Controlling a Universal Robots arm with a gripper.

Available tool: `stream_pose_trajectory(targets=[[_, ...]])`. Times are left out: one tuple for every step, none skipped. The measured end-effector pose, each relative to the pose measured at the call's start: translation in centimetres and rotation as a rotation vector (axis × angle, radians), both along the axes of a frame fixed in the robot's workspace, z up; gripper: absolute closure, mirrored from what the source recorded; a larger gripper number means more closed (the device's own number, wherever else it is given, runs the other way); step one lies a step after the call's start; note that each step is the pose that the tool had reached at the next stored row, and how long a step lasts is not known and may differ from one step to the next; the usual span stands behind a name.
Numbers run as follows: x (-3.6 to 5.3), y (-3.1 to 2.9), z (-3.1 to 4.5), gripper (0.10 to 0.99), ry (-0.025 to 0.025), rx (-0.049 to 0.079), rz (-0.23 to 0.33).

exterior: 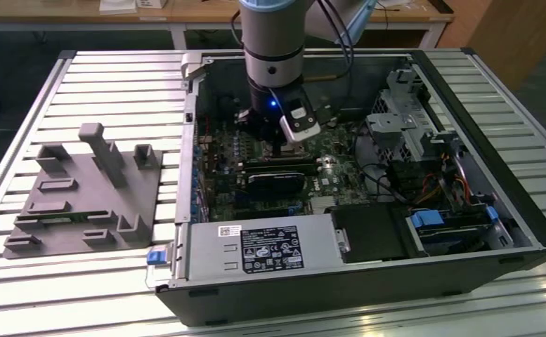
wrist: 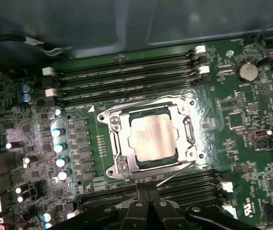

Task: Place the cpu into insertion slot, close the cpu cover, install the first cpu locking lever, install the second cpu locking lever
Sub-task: 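Install the second cpu locking lever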

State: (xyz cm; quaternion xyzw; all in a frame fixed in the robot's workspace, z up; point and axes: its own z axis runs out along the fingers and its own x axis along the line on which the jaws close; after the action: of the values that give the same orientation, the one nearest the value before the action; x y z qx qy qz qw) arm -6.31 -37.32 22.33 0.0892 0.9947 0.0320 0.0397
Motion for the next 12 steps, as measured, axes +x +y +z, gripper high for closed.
stream_pose_trajectory(targets=[[-0.06, -0.06, -0.04, 0.98, 0.0, 0.003, 0.003], [-0.11, -0.12, -0.08, 0.98, 0.0, 0.006, 0.005], [-0.12, -0.18, -0.11, 0.98, 0.0, 0.008, 0.007], [-0.12, -0.24, -0.13, 0.98, 0.0, 0.009, 0.009], [-0.12, -0.32, -0.15, 0.98, 0.0, 0.012, 0.01], [-0.12, -0.4, -0.16, 0.98, 0.0, 0.015, 0.011], [-0.12, -0.49, -0.18, 0.98, 0.0, 0.019, 0.012], [-0.12, -0.58, -0.19, 0.98, 0.0, 0.024, 0.013], [-0.12, -0.67, -0.21, 0.98, -0.0001, 0.03, 0.013], [-0.12, -0.75, -0.22, 0.98, -0.0002, 0.035, 0.014], [-0.12, -0.82, -0.23, 0.98, -0.0002, 0.04, 0.015], [-0.12, -0.89, -0.25, 0.98, -0.0002, 0.046, 0.016]])
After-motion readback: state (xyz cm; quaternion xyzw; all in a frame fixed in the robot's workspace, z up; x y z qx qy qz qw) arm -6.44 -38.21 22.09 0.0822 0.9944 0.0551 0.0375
